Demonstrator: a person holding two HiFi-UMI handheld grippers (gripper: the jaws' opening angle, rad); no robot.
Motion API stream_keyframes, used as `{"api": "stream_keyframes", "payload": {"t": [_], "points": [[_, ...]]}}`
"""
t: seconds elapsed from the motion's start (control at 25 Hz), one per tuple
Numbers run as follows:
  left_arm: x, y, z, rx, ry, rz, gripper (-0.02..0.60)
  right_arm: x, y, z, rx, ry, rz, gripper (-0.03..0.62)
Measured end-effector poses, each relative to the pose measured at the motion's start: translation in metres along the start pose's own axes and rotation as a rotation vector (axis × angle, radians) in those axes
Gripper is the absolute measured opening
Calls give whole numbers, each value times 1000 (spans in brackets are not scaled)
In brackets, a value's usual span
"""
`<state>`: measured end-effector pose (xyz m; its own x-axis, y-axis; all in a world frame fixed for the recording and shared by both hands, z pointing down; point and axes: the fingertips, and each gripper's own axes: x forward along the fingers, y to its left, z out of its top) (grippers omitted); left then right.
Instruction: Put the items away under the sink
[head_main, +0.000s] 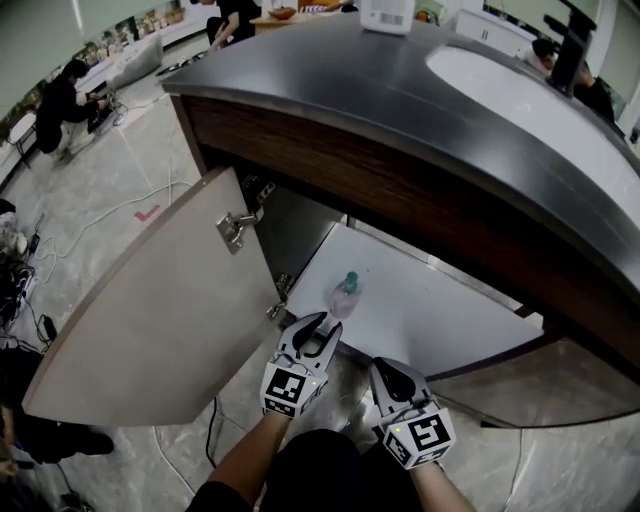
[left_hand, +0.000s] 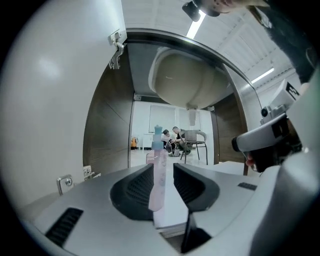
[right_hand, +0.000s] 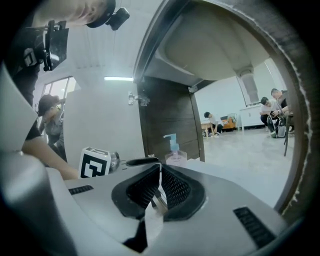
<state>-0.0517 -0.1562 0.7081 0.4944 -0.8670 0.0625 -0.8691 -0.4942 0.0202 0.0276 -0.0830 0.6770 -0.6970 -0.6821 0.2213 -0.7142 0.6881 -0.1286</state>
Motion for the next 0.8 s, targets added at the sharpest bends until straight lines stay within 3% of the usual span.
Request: {"api": "stream_keyframes", "payload": {"t": [0.2, 0.52, 0.8], "points": [[-21, -17, 44, -26, -10, -24, 49, -12, 16, 30, 15, -12, 28, 34], [-56, -61, 160, -1, -9, -149, 40, -43, 49, 124, -42, 5, 31, 32], [-93, -77, 249, -44, 13, -132, 8, -76, 84, 208, -44, 32, 79, 32]]}}
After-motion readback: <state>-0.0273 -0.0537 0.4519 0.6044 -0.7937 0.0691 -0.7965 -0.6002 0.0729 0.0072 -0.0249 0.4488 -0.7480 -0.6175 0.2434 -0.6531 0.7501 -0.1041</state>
